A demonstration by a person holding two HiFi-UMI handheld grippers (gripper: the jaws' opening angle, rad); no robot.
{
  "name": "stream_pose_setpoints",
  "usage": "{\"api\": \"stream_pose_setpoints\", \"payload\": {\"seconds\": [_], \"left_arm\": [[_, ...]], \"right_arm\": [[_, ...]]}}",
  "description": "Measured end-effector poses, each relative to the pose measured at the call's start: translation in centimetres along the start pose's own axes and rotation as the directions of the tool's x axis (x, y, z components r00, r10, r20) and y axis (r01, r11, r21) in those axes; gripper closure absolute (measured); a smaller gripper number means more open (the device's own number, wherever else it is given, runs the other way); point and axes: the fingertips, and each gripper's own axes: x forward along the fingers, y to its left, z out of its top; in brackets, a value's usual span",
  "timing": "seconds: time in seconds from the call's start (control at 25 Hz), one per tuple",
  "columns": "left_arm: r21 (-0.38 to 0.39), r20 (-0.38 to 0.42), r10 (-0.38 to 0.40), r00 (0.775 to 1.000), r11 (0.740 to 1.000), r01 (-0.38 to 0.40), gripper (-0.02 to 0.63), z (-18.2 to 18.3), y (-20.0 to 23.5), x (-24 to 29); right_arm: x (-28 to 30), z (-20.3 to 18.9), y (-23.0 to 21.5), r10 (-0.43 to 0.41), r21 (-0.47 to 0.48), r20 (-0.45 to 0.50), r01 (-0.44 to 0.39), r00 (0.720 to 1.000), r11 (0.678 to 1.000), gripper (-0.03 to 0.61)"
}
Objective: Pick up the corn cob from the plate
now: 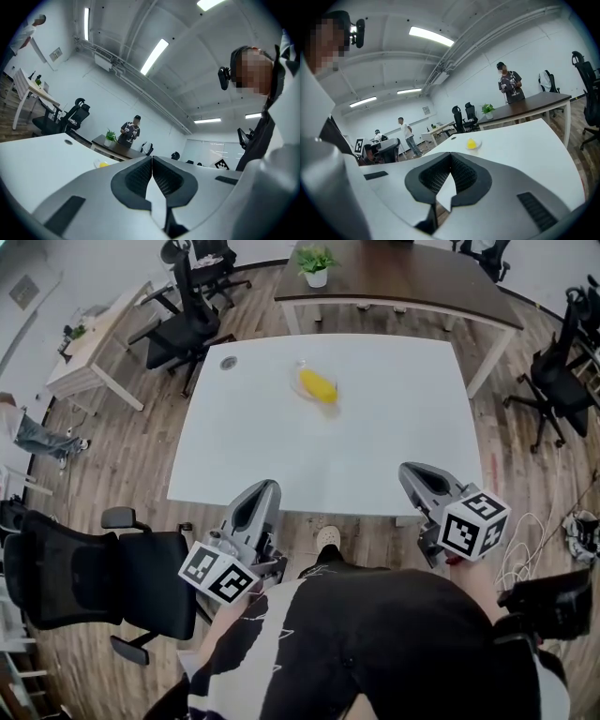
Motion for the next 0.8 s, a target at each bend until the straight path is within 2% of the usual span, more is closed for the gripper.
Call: {"api": "stream_pose_setpoints", "payload": {"seconds": [0.52,0.8], "left_arm": [[0.01,-0.067,-0.084,0.994,0.996,0.084,0.597,4.3,8.6,10.2],[-0.015,-0.13,-0.11,0.985,0.994,0.109,0.597,3.3,12.9,14.1]], "right_arm": [[8.7,6.3,-5.1,-0.069,0.047,0.053,0.067,0.996,0.997,0.565],[11.6,6.9,-7.4,-0.126,0.088,0.042,0.122,0.991,0.989,0.565]]}}
